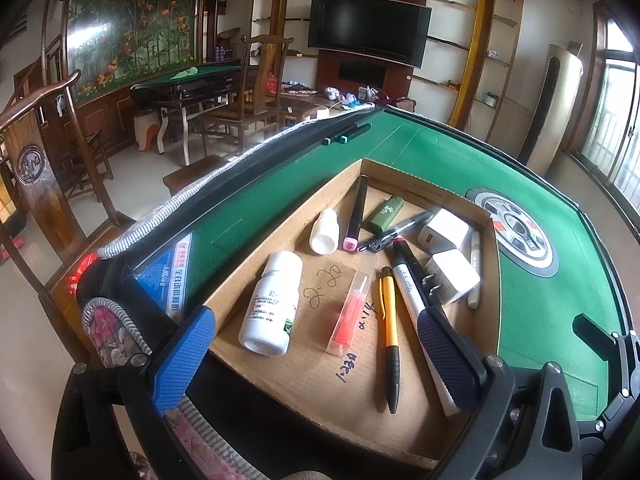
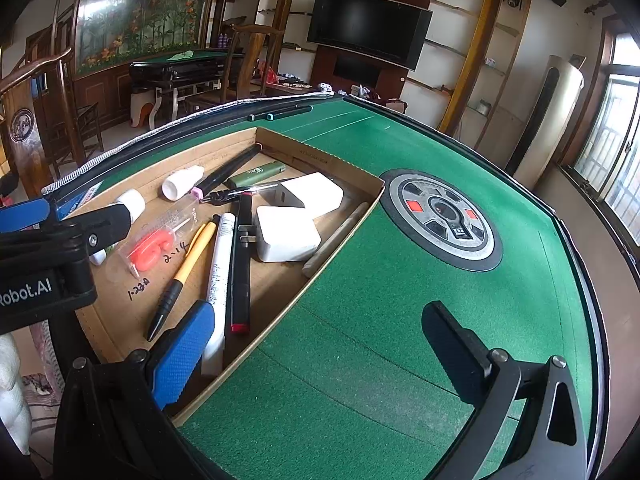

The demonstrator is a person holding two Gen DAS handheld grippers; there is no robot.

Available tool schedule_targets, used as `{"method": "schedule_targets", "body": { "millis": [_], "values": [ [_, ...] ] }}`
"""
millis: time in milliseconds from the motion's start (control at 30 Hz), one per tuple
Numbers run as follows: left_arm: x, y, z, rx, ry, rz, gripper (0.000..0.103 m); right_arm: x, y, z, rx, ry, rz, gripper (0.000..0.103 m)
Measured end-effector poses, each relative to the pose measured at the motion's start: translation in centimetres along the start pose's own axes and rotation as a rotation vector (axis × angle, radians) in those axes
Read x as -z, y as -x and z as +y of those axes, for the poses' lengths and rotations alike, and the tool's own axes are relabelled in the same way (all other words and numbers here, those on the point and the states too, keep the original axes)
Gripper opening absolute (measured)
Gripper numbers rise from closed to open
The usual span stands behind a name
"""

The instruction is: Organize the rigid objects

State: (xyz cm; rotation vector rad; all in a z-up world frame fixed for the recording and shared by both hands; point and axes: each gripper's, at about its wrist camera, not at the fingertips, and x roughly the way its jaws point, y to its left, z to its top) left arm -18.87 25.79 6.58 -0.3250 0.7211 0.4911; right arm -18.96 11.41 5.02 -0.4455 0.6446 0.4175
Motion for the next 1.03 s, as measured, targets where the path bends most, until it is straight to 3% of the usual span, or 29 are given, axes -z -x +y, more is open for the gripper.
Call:
{"method": "schedule_targets", "body": {
  "millis": [1033],
  "values": [
    [-0.1,-0.1,0.3,-0.026,0.028,0.019,0.102,0.3,0.3,1.0,-0.026,0.005,0.0,0.103]
  ]
}}
